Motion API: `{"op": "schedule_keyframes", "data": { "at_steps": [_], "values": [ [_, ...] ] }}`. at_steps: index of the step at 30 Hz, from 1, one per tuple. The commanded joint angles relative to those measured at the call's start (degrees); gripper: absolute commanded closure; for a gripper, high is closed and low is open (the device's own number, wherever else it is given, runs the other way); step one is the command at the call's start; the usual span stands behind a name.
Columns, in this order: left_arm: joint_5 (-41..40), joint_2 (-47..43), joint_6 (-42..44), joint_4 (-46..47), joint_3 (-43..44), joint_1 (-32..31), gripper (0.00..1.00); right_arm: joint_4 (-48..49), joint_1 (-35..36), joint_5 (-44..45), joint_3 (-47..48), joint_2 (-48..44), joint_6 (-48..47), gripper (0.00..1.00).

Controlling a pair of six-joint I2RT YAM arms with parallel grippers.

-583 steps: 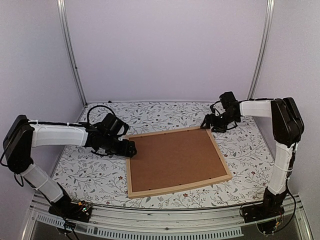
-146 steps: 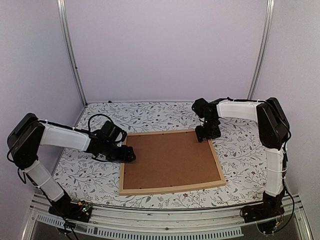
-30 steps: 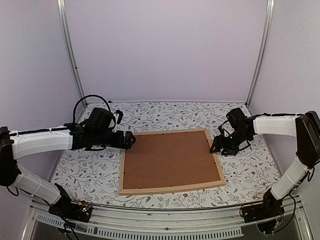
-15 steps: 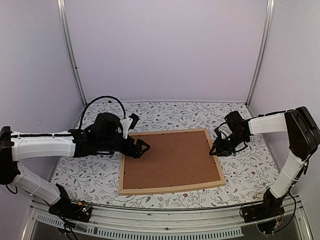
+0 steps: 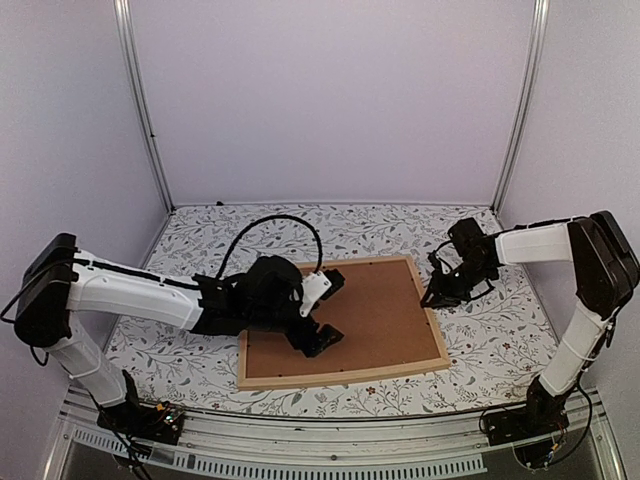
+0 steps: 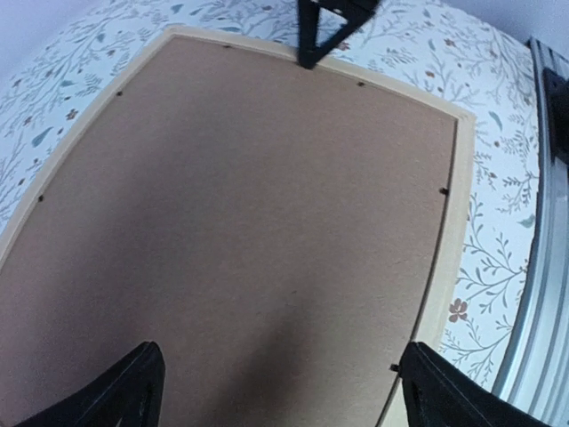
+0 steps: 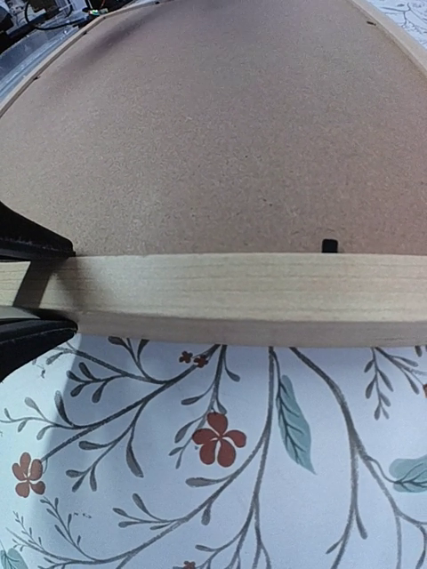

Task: Put the photo into the frame
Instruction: Pick up the photo frame from the center of the board.

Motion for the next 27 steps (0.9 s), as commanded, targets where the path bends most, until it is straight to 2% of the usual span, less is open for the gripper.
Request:
{"op": "schedule_keyframes", "data": {
  "at_steps": [1, 8, 12, 17, 24, 27],
  "values": [
    [-1.13, 4.63, 9.68, 0.88, 4.35, -5.11, 0.05, 0.25, -0.02, 0.47, 4.31, 2.69, -1.77, 0.92],
    [-2.56, 12.86, 17.92, -2.47, 10.58, -10.83, 0.05, -2.06, -0.04, -3.27, 8.76, 4.59, -2.91, 0.97],
    [-4.13, 17.06, 19.85, -5.04, 14.01, -11.77, 0.06, -4.3, -0.04, -5.54, 10.99, 4.63, -3.67, 1.0],
    [-11.15, 21.84, 22.78, -7.88, 18.11, -13.21, 0.07, -7.54, -0.14, -8.24, 13.59, 4.45, -4.21, 1.0],
    [-19.1, 23.56, 26.21, -7.52, 18.91, -15.63, 0.04, -12.03, -0.47, -10.85, 17.92, 4.57, -5.28, 1.0],
    [-25.36, 24.41, 28.02, -7.27, 19.36, -17.44, 0.02, -13.62, -0.63, -12.27, 19.52, 4.92, -5.81, 1.0]
  ]
}}
